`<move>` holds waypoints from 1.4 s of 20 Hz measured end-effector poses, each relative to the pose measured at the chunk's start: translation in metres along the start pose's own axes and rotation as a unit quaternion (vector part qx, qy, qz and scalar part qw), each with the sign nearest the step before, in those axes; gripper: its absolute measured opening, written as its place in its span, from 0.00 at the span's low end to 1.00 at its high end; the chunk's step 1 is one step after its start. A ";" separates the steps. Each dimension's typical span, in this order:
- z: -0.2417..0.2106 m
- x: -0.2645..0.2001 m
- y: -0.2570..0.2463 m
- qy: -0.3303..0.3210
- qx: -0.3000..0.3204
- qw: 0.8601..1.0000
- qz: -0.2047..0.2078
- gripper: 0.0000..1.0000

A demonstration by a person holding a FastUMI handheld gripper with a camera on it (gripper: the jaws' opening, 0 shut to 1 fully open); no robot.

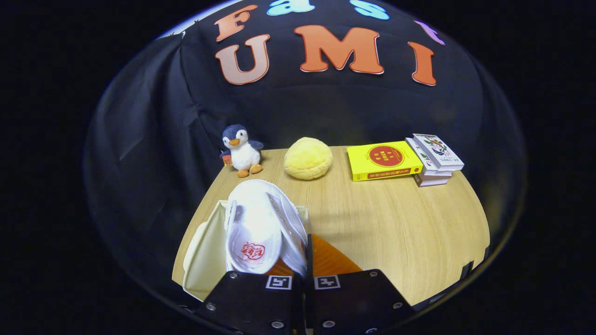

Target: Open the storage box then place both shoes into the box .Put the left shoe in first, then the right shoe, with the right side of both shoes facing outward in a uniform manner.

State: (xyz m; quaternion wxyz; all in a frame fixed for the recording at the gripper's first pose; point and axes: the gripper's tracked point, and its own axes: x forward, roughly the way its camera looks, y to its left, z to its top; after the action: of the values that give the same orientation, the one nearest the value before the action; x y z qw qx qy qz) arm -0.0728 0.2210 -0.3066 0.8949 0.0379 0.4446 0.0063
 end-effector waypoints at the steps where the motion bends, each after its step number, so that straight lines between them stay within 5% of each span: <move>1: -0.004 0.005 0.010 0.011 -0.007 1.000 -0.003 0.04; 7: -0.029 0.029 0.026 0.059 -0.039 0.996 -0.056 0.12; 11: -0.043 0.030 0.041 0.114 -0.044 0.991 -0.055 0.28; 19: 0.014 -0.006 0.044 0.041 -0.029 0.998 -0.031 0.31; 28: 0.080 -0.075 -0.034 -0.110 0.006 0.994 -0.024 0.43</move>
State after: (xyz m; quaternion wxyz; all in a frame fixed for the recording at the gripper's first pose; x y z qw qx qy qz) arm -0.0558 0.1792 -0.2013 0.9381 0.0331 0.3441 -0.0219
